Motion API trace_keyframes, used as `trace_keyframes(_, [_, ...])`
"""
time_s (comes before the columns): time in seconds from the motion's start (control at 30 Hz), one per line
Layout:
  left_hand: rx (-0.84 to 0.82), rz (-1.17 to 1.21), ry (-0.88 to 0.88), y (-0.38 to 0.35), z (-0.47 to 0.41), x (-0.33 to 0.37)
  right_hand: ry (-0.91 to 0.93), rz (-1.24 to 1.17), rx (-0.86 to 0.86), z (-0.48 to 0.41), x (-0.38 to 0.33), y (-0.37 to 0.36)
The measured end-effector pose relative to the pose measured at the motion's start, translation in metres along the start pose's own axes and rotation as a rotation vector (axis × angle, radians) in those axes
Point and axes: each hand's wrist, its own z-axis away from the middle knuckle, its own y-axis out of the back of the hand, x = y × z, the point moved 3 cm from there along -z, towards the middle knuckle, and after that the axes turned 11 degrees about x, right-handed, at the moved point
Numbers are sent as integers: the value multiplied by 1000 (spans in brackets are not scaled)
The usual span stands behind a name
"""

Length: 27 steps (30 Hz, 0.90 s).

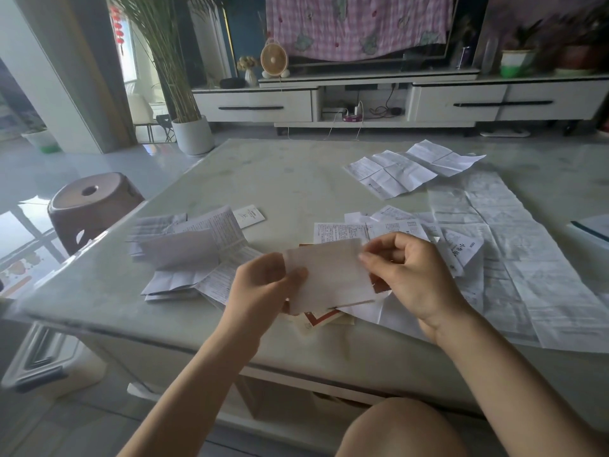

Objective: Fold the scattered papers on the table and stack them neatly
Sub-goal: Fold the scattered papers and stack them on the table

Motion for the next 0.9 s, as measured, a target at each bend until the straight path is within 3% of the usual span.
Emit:
trace_keyframes(0.2, [331,-92,-111,51,-25,-4,2,-46,140,-15,1,13])
trace_keyframes(0.27, [428,-282,-220,59,-26,-4,106,51,200,-22,1,16])
trace_keyframes(0.33, [494,-499,-320,57,-22,-6,272,301,217,-26,0,18])
trace_keyframes(0.43, [546,-713,-400,52,-16,-16,433,637,48,-22,2,12])
trace_keyframes(0.57, [589,-916,-530,47,-14,-26,465,793,-235,-5,3,-3])
trace_keyframes(0.9, [512,-735,-805,31,-9,-11,344,1068,-455,7,7,-12])
